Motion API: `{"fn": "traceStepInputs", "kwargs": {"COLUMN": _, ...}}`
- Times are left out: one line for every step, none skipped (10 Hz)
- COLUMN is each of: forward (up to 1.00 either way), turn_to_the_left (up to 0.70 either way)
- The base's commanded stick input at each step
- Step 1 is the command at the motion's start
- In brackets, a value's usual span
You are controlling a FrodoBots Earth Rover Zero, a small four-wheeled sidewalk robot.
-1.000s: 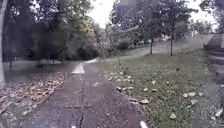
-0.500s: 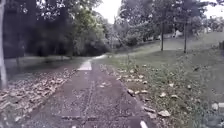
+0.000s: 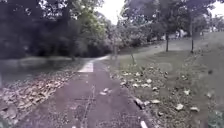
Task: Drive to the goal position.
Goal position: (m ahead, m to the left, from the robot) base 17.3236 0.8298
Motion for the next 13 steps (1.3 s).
{"fn": "traceStepInputs", "kwargs": {"forward": 0.70, "turn_to_the_left": 0.00}}
{"fn": "traceStepInputs", "kwargs": {"forward": 0.70, "turn_to_the_left": 0.00}}
{"fn": "traceStepInputs", "kwargs": {"forward": 0.70, "turn_to_the_left": 0.00}}
{"fn": "traceStepInputs", "kwargs": {"forward": 0.70, "turn_to_the_left": 0.00}}
{"fn": "traceStepInputs", "kwargs": {"forward": 0.70, "turn_to_the_left": 0.00}}
{"fn": "traceStepInputs", "kwargs": {"forward": 0.70, "turn_to_the_left": 0.00}}
{"fn": "traceStepInputs", "kwargs": {"forward": 0.70, "turn_to_the_left": 0.00}}
{"fn": "traceStepInputs", "kwargs": {"forward": 0.70, "turn_to_the_left": 0.00}}
{"fn": "traceStepInputs", "kwargs": {"forward": 0.70, "turn_to_the_left": 0.00}}
{"fn": "traceStepInputs", "kwargs": {"forward": 0.70, "turn_to_the_left": 0.00}}
{"fn": "traceStepInputs", "kwargs": {"forward": 0.70, "turn_to_the_left": 0.00}}
{"fn": "traceStepInputs", "kwargs": {"forward": 0.70, "turn_to_the_left": 0.00}}
{"fn": "traceStepInputs", "kwargs": {"forward": 0.70, "turn_to_the_left": 0.00}}
